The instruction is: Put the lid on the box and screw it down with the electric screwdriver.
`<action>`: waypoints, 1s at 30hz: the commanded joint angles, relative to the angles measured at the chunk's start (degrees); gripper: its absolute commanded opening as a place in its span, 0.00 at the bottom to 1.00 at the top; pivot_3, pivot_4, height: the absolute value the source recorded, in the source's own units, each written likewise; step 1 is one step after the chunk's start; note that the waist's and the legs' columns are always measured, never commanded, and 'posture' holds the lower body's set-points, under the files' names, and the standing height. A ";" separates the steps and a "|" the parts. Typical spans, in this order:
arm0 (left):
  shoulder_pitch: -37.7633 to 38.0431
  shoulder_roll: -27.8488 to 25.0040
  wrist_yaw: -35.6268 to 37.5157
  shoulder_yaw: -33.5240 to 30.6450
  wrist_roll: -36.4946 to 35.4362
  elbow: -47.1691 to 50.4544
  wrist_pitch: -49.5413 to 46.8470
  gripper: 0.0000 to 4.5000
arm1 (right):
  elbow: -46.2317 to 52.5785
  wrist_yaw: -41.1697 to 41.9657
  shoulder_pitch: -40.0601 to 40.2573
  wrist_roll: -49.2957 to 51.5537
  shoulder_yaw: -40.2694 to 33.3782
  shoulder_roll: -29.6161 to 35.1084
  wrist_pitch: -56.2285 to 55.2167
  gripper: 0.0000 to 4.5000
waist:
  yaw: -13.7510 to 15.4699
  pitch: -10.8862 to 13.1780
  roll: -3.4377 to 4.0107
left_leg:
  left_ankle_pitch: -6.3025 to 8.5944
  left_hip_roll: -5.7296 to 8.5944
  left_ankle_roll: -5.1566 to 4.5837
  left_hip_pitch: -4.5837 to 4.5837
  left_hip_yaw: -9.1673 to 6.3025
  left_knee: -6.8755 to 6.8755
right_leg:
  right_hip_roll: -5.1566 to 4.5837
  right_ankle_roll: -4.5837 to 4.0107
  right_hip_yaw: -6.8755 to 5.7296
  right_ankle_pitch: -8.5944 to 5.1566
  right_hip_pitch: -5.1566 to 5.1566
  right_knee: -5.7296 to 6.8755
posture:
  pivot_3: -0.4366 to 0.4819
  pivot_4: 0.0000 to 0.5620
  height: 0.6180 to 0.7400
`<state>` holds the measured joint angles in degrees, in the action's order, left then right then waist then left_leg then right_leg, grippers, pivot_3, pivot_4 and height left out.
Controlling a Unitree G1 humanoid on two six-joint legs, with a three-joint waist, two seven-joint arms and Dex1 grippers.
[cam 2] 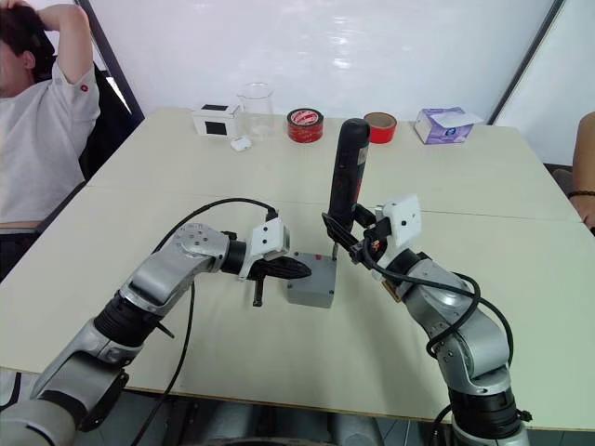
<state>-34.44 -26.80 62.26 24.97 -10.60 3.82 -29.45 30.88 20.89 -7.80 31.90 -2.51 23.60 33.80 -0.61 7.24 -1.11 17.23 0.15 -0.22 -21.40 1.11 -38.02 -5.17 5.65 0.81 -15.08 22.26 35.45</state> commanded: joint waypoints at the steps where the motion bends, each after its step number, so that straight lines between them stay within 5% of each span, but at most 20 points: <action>1: 1.13 -0.04 -0.10 1.62 1.45 -1.41 -0.74 0.00 | -3.54 0.09 2.54 -0.77 0.54 1.67 4.82 0.39 | -0.01 -0.01 0.01 | 0.00 0.00 0.00 -0.02 0.00 0.02 | 0.00 -0.03 0.00 0.02 -0.02 -0.11 | 0.48 0.27 1.00; 12: 2.00 0.21 -0.24 1.25 1.18 -0.97 -0.81 0.00 | 0.12 -0.25 -5.38 6.69 -7.68 5.90 9.96 0.39 | 0.14 0.21 0.33 | 0.02 0.11 0.00 -0.25 0.03 0.11 | -0.19 -0.05 -0.02 0.03 0.05 -0.34 | 0.48 0.27 1.00; 24: 3.10 1.32 -1.01 0.16 0.61 -1.24 -0.84 0.00 | -4.59 -8.43 -26.19 41.59 -23.44 13.59 23.07 0.39 | 0.04 0.50 0.75 | -0.05 0.18 -0.13 -1.81 0.09 0.04 | -0.30 0.14 -0.30 0.31 1.36 -0.26 | 0.48 0.27 1.00; 27: 3.55 3.84 -2.62 -4.60 -4.22 0.11 -3.39 0.00 | -7.65 -12.04 -28.00 42.42 -23.75 16.98 24.82 0.39 | 0.04 0.53 0.75 | -0.05 0.21 -0.14 -1.82 0.09 0.00 | -0.34 0.04 -0.32 0.26 1.32 -0.27 | 0.48 0.27 1.00; 30: 1.18 8.90 -6.65 -17.91 -19.41 4.39 -14.72 0.00 | -16.15 -15.60 -30.64 49.45 -24.45 22.46 30.45 0.39 | 0.03 1.04 0.81 | -0.05 0.23 -0.16 -1.89 0.08 -0.11 | -0.37 -0.02 -0.32 0.22 1.32 -0.27 | 0.48 0.27 1.00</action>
<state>-30.99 -18.87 57.52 14.28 -21.79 4.81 -38.61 18.22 6.99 -35.79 76.20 -23.61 43.46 62.29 -0.58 8.27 -0.30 17.17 0.38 -0.41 -23.39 1.20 -38.21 -5.55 5.74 0.49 -14.79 23.65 35.20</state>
